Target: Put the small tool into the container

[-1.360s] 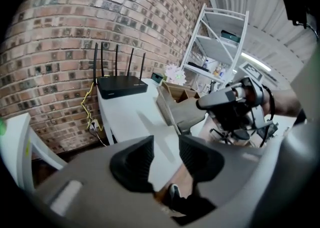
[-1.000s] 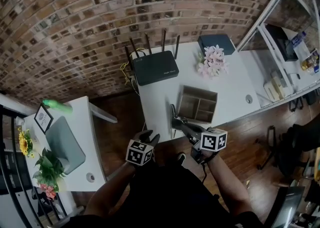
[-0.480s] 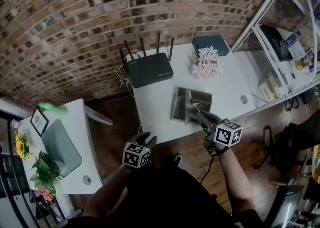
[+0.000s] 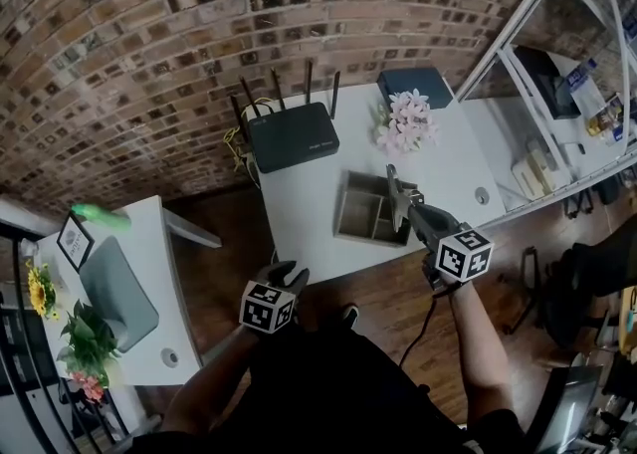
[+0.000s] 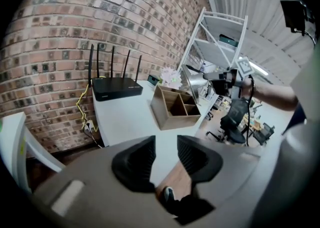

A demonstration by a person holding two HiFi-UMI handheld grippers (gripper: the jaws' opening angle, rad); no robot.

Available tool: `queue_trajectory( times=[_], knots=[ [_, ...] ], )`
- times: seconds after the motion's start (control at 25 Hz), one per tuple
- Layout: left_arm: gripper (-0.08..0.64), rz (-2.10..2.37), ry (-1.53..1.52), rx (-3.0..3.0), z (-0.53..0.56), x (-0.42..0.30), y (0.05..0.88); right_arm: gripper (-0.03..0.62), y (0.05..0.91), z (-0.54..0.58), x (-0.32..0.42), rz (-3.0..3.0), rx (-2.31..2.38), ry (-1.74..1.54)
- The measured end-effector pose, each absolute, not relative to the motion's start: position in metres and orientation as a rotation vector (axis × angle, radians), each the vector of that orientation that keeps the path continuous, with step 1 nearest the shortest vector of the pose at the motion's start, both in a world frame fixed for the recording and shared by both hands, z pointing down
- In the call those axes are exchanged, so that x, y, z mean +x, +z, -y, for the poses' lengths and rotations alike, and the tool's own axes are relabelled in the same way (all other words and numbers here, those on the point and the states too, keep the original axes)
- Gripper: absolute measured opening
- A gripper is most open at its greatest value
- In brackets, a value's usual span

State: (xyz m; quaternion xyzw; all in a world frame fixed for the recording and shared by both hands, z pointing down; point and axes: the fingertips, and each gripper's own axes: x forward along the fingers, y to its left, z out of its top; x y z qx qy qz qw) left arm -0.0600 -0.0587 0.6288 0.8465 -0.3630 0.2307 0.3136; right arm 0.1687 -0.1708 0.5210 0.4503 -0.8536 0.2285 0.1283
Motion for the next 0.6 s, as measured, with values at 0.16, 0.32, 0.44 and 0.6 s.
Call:
queue_trajectory(
  times=[0.16, 0.32, 0.44, 0.6],
  knots=[
    [0.129, 0.966, 0.609, 2.222, 0.057, -0.06, 0.629, 0.014, 0.527, 0.174, 0.174, 2.455, 1.298, 0.572],
    [0.126, 0.969, 0.618, 2.211, 0.053, -0.063, 0.633, 0.014, 0.528, 0.178, 0.177, 2.447, 1.306, 0.507],
    [0.126, 0.976, 0.623, 2.197, 0.05, -0.066, 0.636, 0.014, 0.53, 0.18, 0.18, 2.441, 1.303, 0.46],
    [0.12, 0.98, 0.624, 2.19, 0.051, -0.068, 0.637, 0.014, 0.537, 0.182, 0.183, 2.427, 1.293, 0.377]
  ],
)
